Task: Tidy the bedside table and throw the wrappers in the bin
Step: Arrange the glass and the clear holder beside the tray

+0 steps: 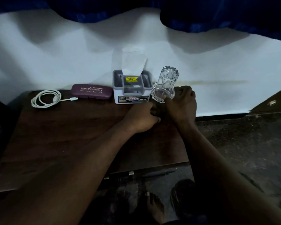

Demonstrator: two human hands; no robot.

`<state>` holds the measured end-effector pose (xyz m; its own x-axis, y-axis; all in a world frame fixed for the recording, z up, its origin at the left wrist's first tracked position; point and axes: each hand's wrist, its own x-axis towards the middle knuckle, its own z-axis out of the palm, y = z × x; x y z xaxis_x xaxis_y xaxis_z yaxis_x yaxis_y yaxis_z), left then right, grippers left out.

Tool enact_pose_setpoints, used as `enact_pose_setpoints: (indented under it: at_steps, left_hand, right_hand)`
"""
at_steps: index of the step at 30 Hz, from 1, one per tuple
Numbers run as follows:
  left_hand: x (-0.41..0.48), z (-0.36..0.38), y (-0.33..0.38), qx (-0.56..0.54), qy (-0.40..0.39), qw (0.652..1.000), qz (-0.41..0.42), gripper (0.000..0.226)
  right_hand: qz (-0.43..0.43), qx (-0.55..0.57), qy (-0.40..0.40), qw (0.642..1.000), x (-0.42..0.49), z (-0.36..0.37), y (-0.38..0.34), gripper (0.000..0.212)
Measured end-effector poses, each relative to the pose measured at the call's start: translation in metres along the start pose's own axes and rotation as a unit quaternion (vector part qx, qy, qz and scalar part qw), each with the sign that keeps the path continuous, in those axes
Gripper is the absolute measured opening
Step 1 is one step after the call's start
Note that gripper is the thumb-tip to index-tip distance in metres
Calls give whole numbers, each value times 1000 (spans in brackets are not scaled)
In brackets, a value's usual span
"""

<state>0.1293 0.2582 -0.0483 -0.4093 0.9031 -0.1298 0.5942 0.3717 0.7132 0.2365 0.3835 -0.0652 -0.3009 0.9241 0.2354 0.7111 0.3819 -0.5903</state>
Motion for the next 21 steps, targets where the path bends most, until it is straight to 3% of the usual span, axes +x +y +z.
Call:
enact_pose_setpoints:
  at_steps: [3, 5, 7, 11, 16, 21]
  left_hand:
    - [-15, -31, -12, 109, 1, 994, 7, 23]
    - [-24, -53, -25, 195, 36, 980, -13, 31]
    - [-30, -73, -40, 251, 93, 963, -42, 37]
    - [-30, -102, -78, 288, 211, 933, -54, 28]
    - [-15, -106, -123, 327, 157, 930, -61, 55]
    - [-2, -103, -127, 360, 169, 915, -68, 44]
  right_hand:
    - [-33, 57, 3, 998, -20, -9, -31, 21]
    - [-68, 49, -31, 996, -35, -7, -52, 10]
    - [-83, 41, -82, 992, -48, 2, -66, 13]
    - [-72, 20, -158, 985, -68, 20, -78, 20]
    - [-69, -3, -171, 983, -78, 29, -88, 24]
    - [-63, -20, -191, 979, -82, 32, -87, 22]
